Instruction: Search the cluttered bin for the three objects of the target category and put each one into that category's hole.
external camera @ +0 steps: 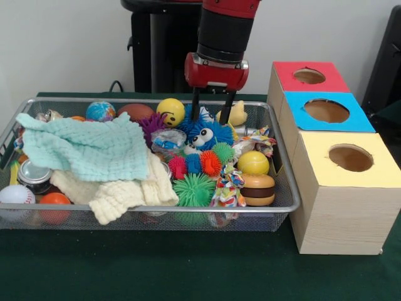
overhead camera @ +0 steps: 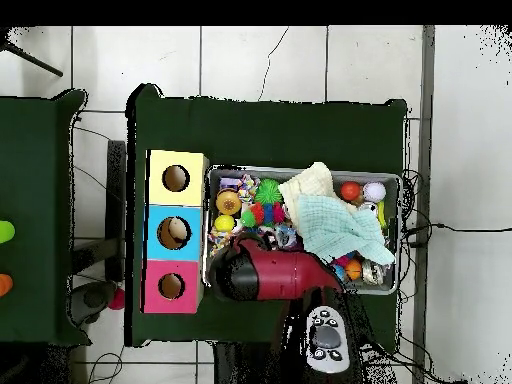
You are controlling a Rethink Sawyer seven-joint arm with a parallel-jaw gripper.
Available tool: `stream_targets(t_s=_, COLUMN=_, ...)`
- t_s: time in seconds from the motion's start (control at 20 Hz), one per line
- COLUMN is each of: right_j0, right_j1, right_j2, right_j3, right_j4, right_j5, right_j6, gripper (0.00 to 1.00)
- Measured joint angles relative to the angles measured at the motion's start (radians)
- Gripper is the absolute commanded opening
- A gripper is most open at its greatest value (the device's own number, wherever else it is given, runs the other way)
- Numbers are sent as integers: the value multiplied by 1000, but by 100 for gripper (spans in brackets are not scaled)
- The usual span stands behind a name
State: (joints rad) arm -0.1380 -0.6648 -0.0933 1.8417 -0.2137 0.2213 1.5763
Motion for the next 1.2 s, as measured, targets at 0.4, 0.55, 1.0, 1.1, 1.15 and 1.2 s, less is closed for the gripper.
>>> stream_targets(t_s=0.4, right_j0=54, right_j1=-23, right_j2=-26, right_j3=32, right_j4=80, right_j5=40, right_j6=0, gripper=100)
stream_targets(t_s=0.55, right_j0=69, right_j1=-36, right_j2=-35, right_j3=43, right_j4=116, right_j5=73, right_j6=0, gripper=100)
stream_targets(t_s=1.0, right_j0=72, right_j1=-35, right_j2=-52, right_j3=54, right_j4=163, right_j5=177, right_j6=0, gripper=100)
stream_targets(t_s=1.1, right_j0=72, right_j1=-27, right_j2=-55, right_j3=54, right_j4=164, right_j5=185, right_j6=0, gripper=100)
stream_targets(t_s=1.15, right_j0=72, right_j1=-21, right_j2=-55, right_j3=54, right_j4=165, right_j5=186, right_j6=0, gripper=100)
stream_targets(t_s=1.2, right_j0=72, right_j1=-16, right_j2=-55, right_j3=54, right_j4=166, right_j5=186, right_j6=0, gripper=100)
